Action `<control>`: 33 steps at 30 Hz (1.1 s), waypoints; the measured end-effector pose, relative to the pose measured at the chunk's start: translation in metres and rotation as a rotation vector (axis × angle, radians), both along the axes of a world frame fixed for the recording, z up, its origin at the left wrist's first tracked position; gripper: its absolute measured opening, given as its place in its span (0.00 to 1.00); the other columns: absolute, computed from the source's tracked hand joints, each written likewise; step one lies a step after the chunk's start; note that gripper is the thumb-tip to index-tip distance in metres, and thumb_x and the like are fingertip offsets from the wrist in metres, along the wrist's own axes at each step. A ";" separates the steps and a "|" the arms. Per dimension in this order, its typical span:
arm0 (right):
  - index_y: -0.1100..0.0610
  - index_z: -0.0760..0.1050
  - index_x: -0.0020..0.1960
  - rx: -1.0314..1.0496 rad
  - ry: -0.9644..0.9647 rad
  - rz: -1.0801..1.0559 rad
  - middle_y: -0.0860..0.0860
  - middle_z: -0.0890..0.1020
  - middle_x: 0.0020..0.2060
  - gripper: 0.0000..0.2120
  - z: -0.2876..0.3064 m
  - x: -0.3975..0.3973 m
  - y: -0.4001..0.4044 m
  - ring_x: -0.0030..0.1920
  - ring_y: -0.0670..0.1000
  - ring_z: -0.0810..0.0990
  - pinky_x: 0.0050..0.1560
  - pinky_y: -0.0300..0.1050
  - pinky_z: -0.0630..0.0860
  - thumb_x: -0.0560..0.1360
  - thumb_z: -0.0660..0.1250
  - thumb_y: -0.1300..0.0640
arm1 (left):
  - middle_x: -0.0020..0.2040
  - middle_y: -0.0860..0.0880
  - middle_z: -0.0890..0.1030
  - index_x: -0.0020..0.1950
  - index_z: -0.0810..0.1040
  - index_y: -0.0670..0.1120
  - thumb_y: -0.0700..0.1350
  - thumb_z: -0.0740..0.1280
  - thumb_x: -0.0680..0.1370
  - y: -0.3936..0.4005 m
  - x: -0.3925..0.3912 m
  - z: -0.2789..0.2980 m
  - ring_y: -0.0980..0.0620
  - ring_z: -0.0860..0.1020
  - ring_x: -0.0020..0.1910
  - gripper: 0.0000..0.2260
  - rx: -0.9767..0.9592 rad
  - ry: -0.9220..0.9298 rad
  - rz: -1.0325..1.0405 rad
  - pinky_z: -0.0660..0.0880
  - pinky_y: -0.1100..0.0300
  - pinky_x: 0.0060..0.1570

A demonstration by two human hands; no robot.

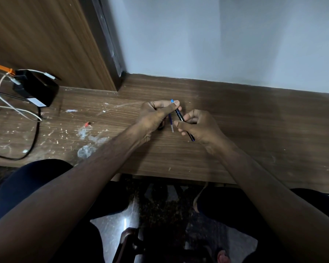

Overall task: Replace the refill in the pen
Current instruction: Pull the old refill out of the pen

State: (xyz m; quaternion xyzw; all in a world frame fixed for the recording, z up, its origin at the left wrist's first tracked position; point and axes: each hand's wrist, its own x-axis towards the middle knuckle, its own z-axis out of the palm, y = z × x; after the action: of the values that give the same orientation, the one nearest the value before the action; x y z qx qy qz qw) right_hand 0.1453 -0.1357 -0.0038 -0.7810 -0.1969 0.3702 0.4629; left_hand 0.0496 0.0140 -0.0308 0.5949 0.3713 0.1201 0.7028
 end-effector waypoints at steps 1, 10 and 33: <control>0.54 0.78 0.47 0.005 -0.010 0.016 0.49 0.88 0.34 0.12 -0.001 0.000 0.000 0.31 0.42 0.84 0.30 0.34 0.76 0.73 0.81 0.56 | 0.33 0.53 0.85 0.45 0.91 0.49 0.62 0.81 0.70 0.000 0.001 0.000 0.56 0.69 0.26 0.17 0.019 0.020 0.017 0.65 0.64 0.26; 0.53 0.85 0.48 -0.070 -0.177 0.116 0.42 0.87 0.35 0.13 -0.001 -0.002 0.003 0.34 0.36 0.81 0.37 0.34 0.76 0.78 0.73 0.43 | 0.29 0.52 0.83 0.31 0.84 0.55 0.68 0.78 0.67 -0.001 0.002 0.001 0.53 0.74 0.28 0.18 0.181 0.066 0.012 0.70 0.57 0.34; 0.53 0.86 0.49 -0.103 -0.422 0.139 0.48 0.89 0.39 0.06 -0.002 0.010 -0.002 0.37 0.42 0.84 0.44 0.29 0.73 0.81 0.72 0.53 | 0.37 0.46 0.87 0.43 0.85 0.48 0.51 0.79 0.77 0.011 0.000 0.000 0.54 0.77 0.28 0.09 0.047 0.084 0.071 0.74 0.63 0.27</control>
State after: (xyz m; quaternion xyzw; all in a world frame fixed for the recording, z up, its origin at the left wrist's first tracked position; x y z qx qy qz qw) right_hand 0.1552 -0.1377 -0.0061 -0.8482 -0.3235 0.2390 0.3446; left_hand 0.0492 0.0251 -0.0303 0.6023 0.4182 0.1284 0.6677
